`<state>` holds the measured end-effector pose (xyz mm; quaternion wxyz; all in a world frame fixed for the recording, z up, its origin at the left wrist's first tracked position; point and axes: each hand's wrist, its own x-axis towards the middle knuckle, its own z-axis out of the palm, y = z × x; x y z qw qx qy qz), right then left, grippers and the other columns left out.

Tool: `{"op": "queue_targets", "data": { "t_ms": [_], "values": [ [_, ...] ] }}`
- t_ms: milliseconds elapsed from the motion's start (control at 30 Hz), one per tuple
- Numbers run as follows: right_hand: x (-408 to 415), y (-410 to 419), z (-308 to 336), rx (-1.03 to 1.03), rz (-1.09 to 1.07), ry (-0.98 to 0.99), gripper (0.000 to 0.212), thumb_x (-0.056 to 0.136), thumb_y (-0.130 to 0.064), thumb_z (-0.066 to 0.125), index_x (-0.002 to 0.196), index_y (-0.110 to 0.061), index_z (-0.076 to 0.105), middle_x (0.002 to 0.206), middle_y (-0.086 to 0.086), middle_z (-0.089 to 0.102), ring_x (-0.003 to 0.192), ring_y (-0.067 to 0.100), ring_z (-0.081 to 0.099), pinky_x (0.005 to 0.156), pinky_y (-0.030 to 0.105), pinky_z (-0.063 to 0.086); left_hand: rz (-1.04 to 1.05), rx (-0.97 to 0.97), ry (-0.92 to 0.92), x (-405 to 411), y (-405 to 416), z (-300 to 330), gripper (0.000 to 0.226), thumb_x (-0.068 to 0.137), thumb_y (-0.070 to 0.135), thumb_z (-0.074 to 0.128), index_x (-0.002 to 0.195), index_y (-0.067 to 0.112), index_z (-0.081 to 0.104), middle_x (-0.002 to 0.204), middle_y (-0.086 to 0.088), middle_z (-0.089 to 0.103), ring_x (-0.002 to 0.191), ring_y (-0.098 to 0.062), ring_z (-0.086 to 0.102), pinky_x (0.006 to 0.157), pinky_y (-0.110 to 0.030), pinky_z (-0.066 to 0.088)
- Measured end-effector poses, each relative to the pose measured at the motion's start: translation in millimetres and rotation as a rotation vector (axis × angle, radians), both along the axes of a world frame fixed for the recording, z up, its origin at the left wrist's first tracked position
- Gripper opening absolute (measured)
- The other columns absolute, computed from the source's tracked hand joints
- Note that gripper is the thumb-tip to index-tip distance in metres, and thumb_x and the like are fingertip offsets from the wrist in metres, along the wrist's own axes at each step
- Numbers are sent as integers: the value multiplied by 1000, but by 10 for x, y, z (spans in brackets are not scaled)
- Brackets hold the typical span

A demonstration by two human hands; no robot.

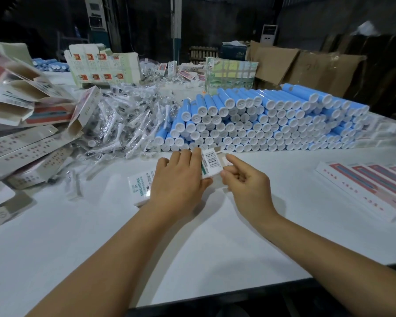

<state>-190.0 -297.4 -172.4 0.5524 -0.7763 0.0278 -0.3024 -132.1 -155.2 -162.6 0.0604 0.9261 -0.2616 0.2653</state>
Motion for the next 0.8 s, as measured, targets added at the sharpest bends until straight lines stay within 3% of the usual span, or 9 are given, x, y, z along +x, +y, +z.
{"op": "queue_targets", "data": {
  "t_ms": [133, 233, 300, 400, 467, 633, 700, 800],
  "values": [
    [24, -18, 36, -8, -3, 18, 57, 87, -7, 64, 140, -14, 44, 62, -20, 63, 61, -7, 53, 69, 7, 43, -27, 24, -18, -59, -33, -13, 74, 89, 58, 45, 145, 13, 28, 129, -3, 49, 114, -24, 45, 88, -37, 32],
    [48, -23, 44, 9, -26, 54, 59, 87, -12, 66, 142, -17, 43, 63, -10, 59, 62, -1, 53, 65, 7, 43, -48, 50, -32, -100, -61, -34, 73, 89, 57, 43, 144, 12, 28, 127, -2, 49, 112, -24, 45, 86, -37, 31],
    [61, -23, 45, -4, -49, 73, 48, 88, -14, 65, 134, -17, 53, 63, -6, 54, 62, 3, 51, 67, 14, 43, -61, 57, -39, -113, -73, -40, 71, 89, 57, 40, 143, 12, 29, 124, -3, 50, 109, -24, 46, 85, -37, 30],
    [56, -11, 41, 29, -52, 57, 17, 88, -13, 65, 100, -24, 63, 63, -8, 56, 62, 6, 54, 69, 25, 45, -59, 53, -36, -122, -80, -37, 71, 88, 56, 42, 142, 11, 32, 122, -3, 52, 106, -24, 47, 83, -37, 32],
    [53, 4, 30, 29, -48, 50, 19, 90, -11, 62, 85, -29, 57, 66, -10, 60, 68, 7, 59, 70, 29, 49, -60, 49, -44, -137, -85, -33, 71, 87, 56, 42, 139, 9, 37, 118, -5, 54, 102, -25, 49, 81, -38, 34],
    [60, 23, -8, -8, -51, 34, 27, 92, -6, 56, 80, -30, 52, 70, -11, 59, 66, -2, 57, 68, 21, 47, -74, 38, -90, -208, -104, -28, 69, 80, 52, 43, 127, 2, 51, 100, -9, 61, 87, -28, 55, 71, -40, 40],
    [64, 24, -25, -35, -56, 32, 29, 93, -5, 53, 80, -31, 50, 70, -12, 57, 64, -7, 55, 62, 12, 43, -80, 59, -89, -219, -113, -35, 67, 82, 51, 52, 127, 2, 51, 100, -9, 60, 87, -28, 54, 71, -40, 40],
    [64, 29, -33, -51, -50, 46, 29, 94, -5, 51, 81, -31, 49, 72, -12, 56, 64, -11, 54, 59, 8, 41, -64, 94, -70, -232, -119, -30, 67, 85, 51, 56, 131, 3, 48, 104, -8, 58, 90, -28, 53, 73, -40, 39]
  ]
}}
